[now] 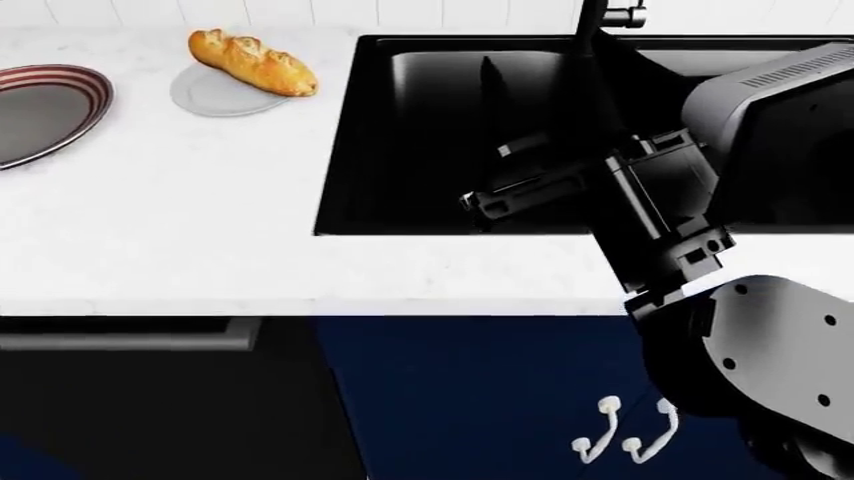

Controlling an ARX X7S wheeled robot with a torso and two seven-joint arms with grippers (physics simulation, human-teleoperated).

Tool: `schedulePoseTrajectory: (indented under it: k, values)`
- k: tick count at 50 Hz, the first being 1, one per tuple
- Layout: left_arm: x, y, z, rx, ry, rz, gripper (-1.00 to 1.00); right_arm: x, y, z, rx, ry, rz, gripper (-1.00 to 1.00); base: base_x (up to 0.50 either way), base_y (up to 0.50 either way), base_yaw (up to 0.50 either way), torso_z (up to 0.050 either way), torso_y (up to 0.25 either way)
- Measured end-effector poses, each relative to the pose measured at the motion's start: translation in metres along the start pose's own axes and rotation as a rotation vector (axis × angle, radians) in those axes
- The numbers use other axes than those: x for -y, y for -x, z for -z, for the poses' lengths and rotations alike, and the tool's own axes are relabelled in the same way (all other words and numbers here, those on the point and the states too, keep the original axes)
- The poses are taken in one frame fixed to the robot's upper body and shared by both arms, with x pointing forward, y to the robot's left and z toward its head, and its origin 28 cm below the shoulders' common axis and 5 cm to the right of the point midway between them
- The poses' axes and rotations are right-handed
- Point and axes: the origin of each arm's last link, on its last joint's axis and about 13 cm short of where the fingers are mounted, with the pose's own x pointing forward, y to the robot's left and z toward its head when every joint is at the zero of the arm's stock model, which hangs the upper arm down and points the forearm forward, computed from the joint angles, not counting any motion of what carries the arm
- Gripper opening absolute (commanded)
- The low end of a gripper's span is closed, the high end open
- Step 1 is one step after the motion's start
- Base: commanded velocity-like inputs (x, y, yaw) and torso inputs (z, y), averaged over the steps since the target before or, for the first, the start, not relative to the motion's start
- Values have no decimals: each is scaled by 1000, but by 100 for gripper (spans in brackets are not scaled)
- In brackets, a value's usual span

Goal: From the different types of pastries on the counter, select a croissant and place it on the cutting board. Then retrieve a jar of jam from the cabinet and place it alongside the croissant on the cutting board.

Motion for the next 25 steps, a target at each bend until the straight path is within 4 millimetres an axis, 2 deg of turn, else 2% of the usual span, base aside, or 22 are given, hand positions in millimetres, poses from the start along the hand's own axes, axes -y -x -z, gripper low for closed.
schedulePoseTrajectory:
  k: [14, 25]
  values:
    - [1, 0, 0, 2, 23, 15, 100, 7, -8, 29, 78, -246, 14, 100, 121, 0, 0, 49, 0]
    - [1, 0, 0, -4, 41, 33, 100, 11, -5, 38, 129, -316, 26, 100, 166, 0, 0, 0, 0]
